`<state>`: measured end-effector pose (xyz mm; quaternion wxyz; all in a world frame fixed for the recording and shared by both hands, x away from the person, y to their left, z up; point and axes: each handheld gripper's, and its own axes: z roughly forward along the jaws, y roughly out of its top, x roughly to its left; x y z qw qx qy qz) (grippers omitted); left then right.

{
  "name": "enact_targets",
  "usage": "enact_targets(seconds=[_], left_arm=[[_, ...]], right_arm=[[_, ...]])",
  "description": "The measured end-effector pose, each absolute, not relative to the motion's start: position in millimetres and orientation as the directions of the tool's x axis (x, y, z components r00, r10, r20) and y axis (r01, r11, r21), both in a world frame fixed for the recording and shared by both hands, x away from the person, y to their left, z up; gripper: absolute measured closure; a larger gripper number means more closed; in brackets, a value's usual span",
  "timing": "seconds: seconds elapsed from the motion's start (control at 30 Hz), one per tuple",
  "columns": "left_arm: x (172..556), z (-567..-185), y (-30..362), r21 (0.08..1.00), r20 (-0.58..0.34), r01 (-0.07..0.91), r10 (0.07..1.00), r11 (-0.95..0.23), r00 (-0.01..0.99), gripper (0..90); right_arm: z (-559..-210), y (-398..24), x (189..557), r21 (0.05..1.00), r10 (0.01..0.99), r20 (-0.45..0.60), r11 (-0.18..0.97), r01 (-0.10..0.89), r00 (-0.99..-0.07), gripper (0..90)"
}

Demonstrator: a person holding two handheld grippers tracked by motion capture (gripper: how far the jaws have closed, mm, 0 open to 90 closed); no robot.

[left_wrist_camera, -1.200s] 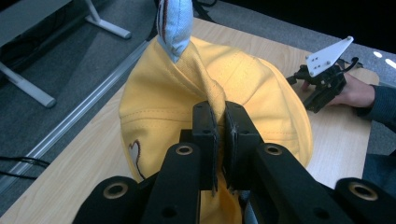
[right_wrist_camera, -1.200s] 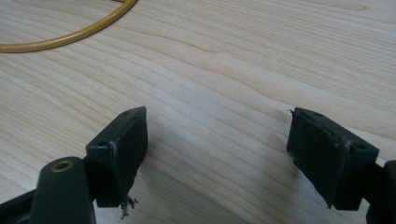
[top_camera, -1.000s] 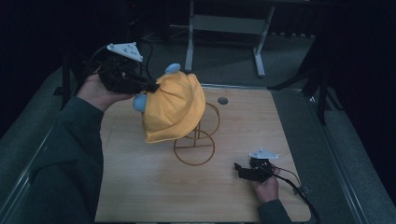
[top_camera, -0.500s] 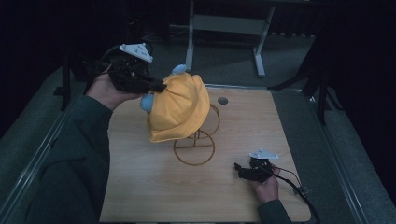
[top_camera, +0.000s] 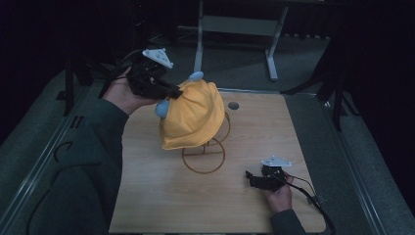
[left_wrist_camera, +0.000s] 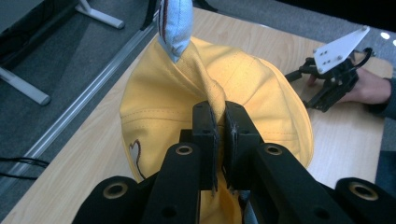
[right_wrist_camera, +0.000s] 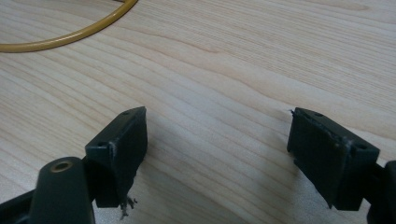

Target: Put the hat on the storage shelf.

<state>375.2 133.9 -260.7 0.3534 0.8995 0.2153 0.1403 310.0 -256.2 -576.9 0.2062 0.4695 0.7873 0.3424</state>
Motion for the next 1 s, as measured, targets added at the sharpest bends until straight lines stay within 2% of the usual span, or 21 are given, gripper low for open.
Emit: enact_targets(seconds=[0.57, 1.0], left_arm=[[391, -281, 107, 0.675, 0.087, 0.305, 0.483, -0.672, 0.872, 83.0], [393, -290, 85, 0.704, 0.094, 0.283, 0.481, -0.651, 0.872, 80.9]], right_arm=[[-577, -256, 310, 0.732, 0.881, -0.001, 0.323, 0.6, -0.472, 20.0], [-577, -256, 310, 0.731, 0.882, 0.001, 0.321, 0.602, -0.472, 20.0]])
